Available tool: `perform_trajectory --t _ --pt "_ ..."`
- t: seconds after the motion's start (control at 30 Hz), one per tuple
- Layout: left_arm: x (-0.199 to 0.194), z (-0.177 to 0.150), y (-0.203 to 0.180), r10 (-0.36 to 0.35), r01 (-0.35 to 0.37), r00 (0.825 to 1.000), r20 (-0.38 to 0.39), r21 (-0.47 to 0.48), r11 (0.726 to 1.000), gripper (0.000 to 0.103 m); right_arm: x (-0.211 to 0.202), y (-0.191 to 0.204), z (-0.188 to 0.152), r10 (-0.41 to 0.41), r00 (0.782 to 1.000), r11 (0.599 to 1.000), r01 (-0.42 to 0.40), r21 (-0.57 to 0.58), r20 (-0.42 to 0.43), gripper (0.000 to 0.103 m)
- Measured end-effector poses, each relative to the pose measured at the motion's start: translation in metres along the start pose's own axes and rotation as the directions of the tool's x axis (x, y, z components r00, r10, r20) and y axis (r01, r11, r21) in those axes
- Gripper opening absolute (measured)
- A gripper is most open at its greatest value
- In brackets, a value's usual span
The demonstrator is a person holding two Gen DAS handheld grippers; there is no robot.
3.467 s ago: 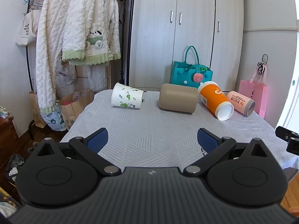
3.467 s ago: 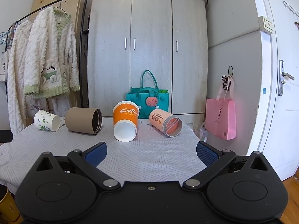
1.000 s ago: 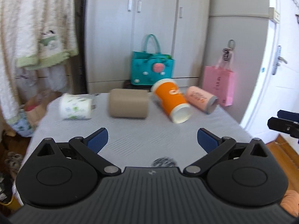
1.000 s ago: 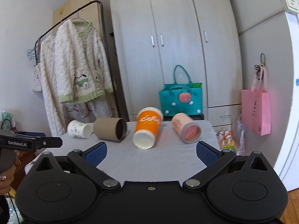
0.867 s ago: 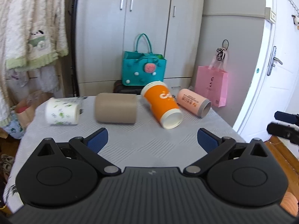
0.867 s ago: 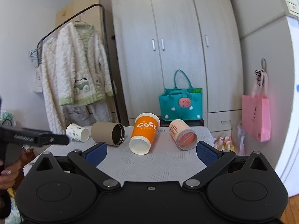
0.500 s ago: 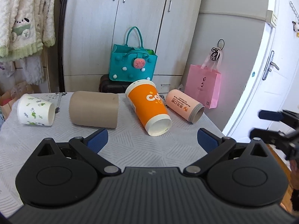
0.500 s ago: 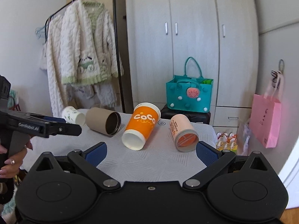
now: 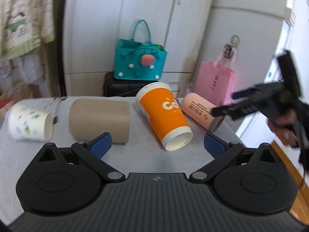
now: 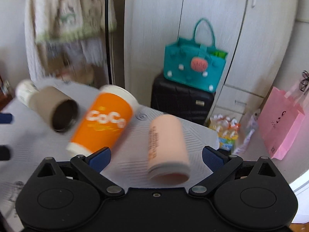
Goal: Flip cup upright
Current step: 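Move the right gripper toward the pink tumbler lying on its side, then close the right gripper around the body of the pink tumbler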
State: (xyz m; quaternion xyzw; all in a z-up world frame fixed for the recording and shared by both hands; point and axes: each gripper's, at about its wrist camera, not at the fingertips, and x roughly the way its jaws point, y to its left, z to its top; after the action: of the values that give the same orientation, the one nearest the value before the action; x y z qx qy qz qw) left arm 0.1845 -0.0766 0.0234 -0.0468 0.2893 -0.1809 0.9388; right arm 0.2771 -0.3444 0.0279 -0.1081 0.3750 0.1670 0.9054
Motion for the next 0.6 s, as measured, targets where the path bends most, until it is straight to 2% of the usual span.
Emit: perform_trajectory --t 0.13,0.27,0.4,0.5,0.6 --pt "0.008 0.011 0.001 -0.005 0.005 1.000 -0.007 -0.008 1.000 0.103 0.026 -0.021 0.016 0.071 0.991 0.997 -0.067 0.044 -0.116 0.101" --pt "0.032 0.024 0.005 -0.023 0.019 0.998 -0.064 -0.055 0.998 0.103 0.039 -0.029 0.016 0.105 0.982 0.994 -0.099 0.047 -0.156 0.096" --pt "0.056 0.038 0.008 -0.038 0.032 0.991 -0.129 -0.051 0.998 0.103 0.054 -0.033 0.015 0.131 0.974 0.991 -0.124 0.048 -0.187 0.091" --pt "0.066 0.044 0.007 -0.028 0.026 0.988 -0.149 -0.013 1.000 0.103 0.064 -0.034 0.014 0.150 0.967 0.988 -0.142 0.053 -0.205 0.090" --pt "0.073 0.044 0.009 0.017 -0.017 0.987 -0.163 0.001 1.000 0.103 0.079 -0.037 0.018 0.167 0.959 0.986 -0.156 0.067 -0.229 0.088"
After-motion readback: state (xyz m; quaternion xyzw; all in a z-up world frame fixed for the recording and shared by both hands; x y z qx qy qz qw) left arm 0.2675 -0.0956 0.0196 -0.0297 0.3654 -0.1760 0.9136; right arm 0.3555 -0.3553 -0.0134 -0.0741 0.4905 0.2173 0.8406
